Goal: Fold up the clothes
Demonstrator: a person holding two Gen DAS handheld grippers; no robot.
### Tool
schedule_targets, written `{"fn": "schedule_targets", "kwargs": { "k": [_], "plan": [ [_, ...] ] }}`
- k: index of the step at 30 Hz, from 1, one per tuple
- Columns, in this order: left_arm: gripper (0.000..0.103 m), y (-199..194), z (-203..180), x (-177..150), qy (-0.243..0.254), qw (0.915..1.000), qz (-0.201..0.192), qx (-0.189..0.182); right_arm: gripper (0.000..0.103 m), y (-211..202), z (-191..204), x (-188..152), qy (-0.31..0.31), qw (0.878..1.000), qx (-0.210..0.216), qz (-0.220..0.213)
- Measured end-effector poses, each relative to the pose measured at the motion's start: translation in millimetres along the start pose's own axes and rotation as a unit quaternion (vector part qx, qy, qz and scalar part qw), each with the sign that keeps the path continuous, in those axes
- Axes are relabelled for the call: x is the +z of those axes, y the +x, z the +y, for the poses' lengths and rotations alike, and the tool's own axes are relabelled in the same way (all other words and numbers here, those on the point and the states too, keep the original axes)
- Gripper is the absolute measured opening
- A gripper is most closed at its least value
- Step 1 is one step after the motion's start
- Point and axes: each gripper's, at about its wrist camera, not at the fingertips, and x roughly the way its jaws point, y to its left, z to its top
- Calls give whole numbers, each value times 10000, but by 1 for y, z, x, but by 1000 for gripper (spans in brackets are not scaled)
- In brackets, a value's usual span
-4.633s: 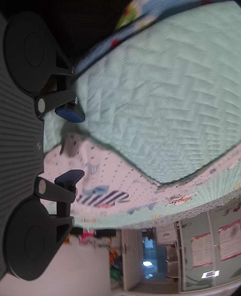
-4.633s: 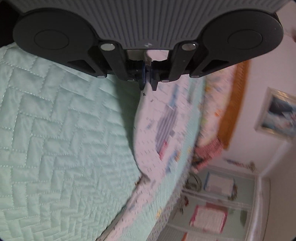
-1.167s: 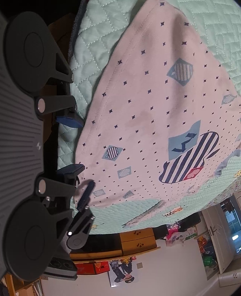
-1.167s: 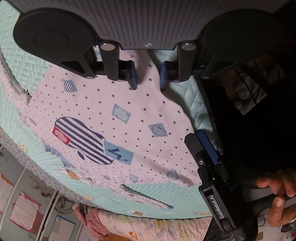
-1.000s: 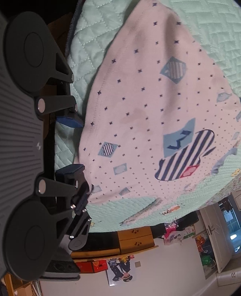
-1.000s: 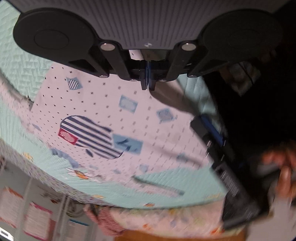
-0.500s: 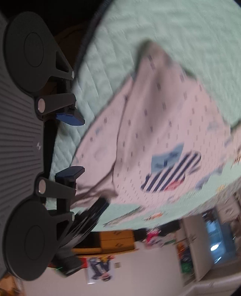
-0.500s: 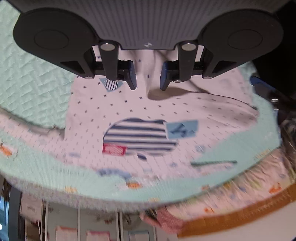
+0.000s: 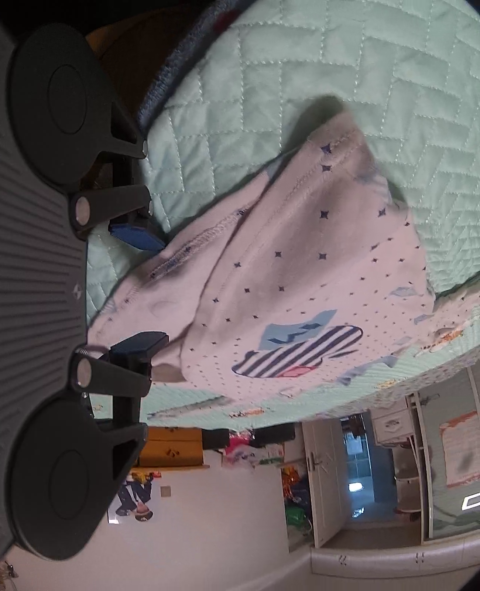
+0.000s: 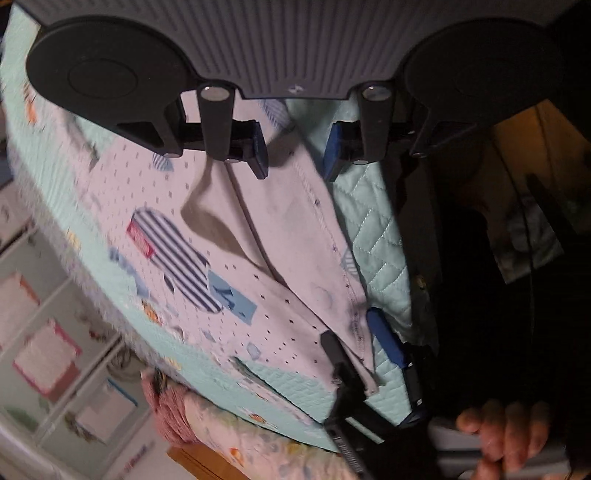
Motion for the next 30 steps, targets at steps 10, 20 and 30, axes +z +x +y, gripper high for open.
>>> {"fn": "schedule_targets", "kwargs": {
  "k": [10,20,30],
  "plan": [
    [46,-4,-4,-12,141,9998,72,85,36,-6,7,-4,-513,9985,-177,40],
    [47,-5,5,-13,-338,9990,-112,-254,39,7,16,2,-1212,9913,-506,-75],
    [45,-17,11,-13,-612,9977,-271,-79,39,5,15,0,-1103,9920,-607,-68]
  ]
}}
